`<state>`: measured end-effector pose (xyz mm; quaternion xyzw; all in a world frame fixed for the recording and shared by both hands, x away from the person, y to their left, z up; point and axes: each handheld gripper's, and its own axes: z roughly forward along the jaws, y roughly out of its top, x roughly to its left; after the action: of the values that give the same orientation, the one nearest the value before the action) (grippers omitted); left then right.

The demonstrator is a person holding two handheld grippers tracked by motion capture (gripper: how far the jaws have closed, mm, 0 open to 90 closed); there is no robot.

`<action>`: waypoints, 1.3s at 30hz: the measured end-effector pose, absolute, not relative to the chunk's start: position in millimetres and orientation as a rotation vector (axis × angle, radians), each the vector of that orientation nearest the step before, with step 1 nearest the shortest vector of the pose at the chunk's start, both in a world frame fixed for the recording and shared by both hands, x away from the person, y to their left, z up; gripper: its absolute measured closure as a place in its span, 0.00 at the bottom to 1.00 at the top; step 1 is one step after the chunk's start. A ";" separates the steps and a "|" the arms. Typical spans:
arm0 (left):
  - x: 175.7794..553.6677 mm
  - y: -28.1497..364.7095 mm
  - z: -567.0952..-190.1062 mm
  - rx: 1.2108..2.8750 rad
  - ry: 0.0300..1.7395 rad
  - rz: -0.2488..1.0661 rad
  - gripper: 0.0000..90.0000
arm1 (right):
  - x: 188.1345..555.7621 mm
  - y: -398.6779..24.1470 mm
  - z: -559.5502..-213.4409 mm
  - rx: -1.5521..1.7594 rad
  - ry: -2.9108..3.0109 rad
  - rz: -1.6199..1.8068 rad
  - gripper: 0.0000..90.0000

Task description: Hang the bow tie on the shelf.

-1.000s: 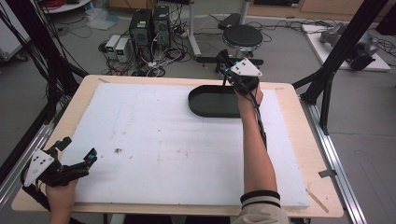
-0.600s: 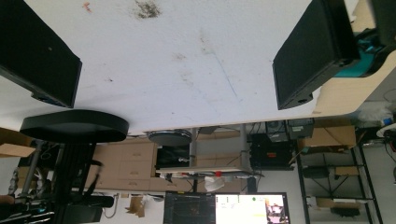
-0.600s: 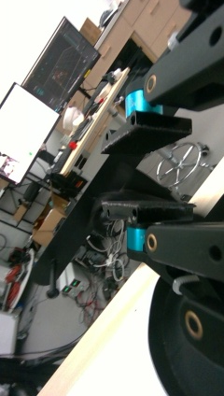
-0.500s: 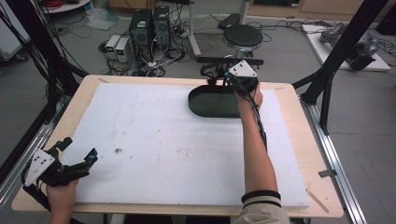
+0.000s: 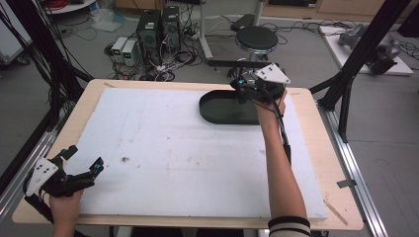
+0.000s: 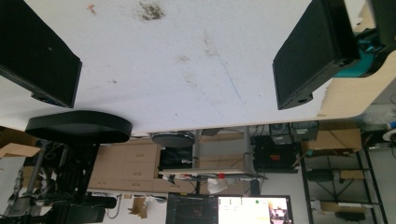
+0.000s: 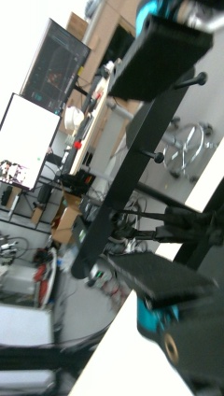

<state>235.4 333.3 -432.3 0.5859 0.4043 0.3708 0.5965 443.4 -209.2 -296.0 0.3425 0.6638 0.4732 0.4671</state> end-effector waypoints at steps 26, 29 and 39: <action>235.2 326.2 -428.2 1.394 0.920 0.847 0.02 | 282.1 -279.9 -293.3 0.867 1.551 1.555 0.02; 235.2 325.6 -428.1 1.393 0.921 0.849 0.02 | 265.7 -290.0 -308.8 0.878 1.553 1.569 0.02; 234.9 322.8 -427.0 1.391 0.903 0.864 0.02 | 231.5 -311.8 -363.8 0.878 1.539 1.614 0.02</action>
<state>234.9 322.8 -427.0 0.5985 0.3884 0.3717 0.5939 231.5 -311.8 -363.8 0.3413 0.5981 0.6272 0.3637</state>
